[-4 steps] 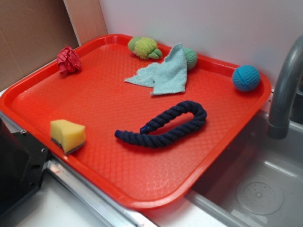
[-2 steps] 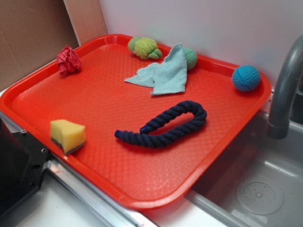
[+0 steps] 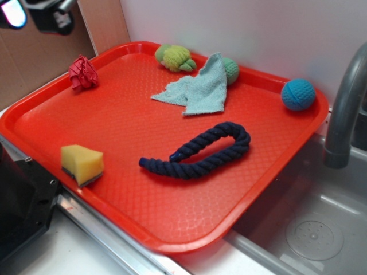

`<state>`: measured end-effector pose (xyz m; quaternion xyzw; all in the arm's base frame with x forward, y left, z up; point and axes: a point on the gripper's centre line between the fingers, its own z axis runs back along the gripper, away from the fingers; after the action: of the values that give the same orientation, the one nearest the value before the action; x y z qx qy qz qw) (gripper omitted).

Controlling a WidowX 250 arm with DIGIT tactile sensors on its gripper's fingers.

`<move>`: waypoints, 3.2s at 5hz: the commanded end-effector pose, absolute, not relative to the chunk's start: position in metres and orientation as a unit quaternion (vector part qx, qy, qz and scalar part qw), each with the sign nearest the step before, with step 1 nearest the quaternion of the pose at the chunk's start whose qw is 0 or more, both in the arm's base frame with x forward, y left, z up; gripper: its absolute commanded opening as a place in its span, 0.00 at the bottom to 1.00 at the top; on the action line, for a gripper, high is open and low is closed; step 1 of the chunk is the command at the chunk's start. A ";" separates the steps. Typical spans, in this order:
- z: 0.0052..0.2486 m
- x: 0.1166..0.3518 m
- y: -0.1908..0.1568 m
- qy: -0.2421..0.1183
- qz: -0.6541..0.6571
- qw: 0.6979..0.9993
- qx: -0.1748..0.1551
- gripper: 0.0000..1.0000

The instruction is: Grab the red paper.

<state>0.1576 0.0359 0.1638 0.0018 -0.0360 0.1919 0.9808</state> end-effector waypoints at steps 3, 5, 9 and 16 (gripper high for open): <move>0.102 0.187 0.105 -0.078 0.341 0.936 0.039 1.00; 0.080 0.199 0.129 -0.065 0.320 0.943 0.055 1.00; 0.066 0.222 0.138 -0.058 0.363 0.929 0.048 1.00; 0.022 0.260 0.140 -0.072 0.338 0.930 0.129 0.00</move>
<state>0.2652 0.1374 0.0197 0.1283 -0.0754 0.3408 0.9283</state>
